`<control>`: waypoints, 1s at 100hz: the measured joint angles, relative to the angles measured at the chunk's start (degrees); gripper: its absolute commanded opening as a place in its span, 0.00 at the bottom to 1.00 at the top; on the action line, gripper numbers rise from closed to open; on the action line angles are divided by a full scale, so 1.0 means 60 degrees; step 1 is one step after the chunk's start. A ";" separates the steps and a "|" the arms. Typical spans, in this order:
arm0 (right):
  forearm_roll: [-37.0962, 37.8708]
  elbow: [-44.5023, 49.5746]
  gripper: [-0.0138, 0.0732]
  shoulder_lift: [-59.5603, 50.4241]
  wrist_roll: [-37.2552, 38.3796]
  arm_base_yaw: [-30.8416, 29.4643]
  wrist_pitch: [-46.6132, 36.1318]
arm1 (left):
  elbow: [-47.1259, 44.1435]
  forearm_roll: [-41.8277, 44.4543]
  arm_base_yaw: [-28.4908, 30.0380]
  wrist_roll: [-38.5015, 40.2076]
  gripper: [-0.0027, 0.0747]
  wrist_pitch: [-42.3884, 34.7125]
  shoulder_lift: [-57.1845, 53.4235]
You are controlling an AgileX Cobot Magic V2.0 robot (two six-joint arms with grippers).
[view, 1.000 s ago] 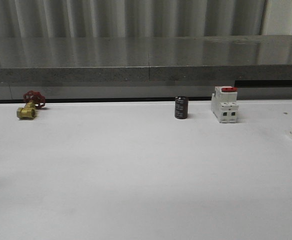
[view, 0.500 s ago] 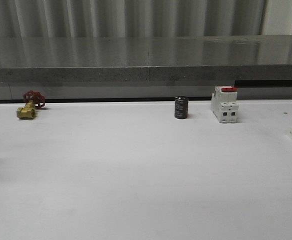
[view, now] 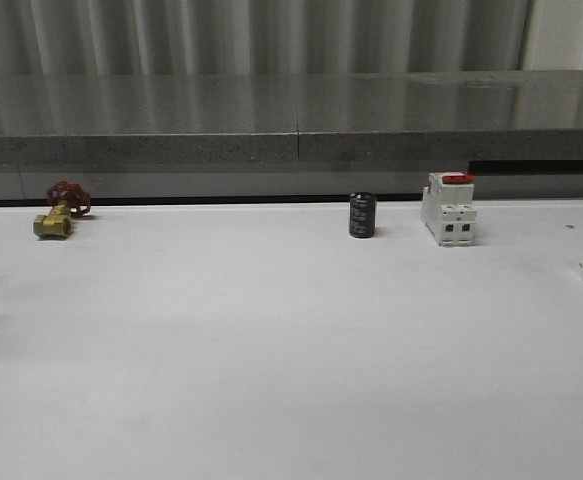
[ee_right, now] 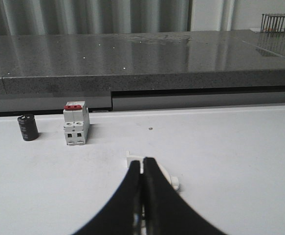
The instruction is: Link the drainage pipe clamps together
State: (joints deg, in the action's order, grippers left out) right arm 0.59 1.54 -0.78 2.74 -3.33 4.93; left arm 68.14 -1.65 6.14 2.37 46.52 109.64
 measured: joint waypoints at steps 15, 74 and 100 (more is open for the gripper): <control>0.0000 0.0000 0.08 0.0000 0.0000 0.0000 0.0000 | 0.0000 -0.0162 0.0000 0.0000 0.01 0.0000 -0.0063; 0.0000 0.0000 0.08 0.0000 0.0000 0.0000 0.0000 | 0.0957 -0.0868 -0.2843 0.1366 0.01 -0.0167 -0.0404; 0.0000 0.0000 0.08 0.0000 0.0000 0.0000 0.0000 | 0.1819 -0.1457 -0.4058 0.1525 0.01 -0.0167 0.0478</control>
State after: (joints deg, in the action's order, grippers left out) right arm 0.59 1.54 -0.78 2.74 -3.33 4.93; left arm 79.05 -10.39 -18.21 11.51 45.52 112.51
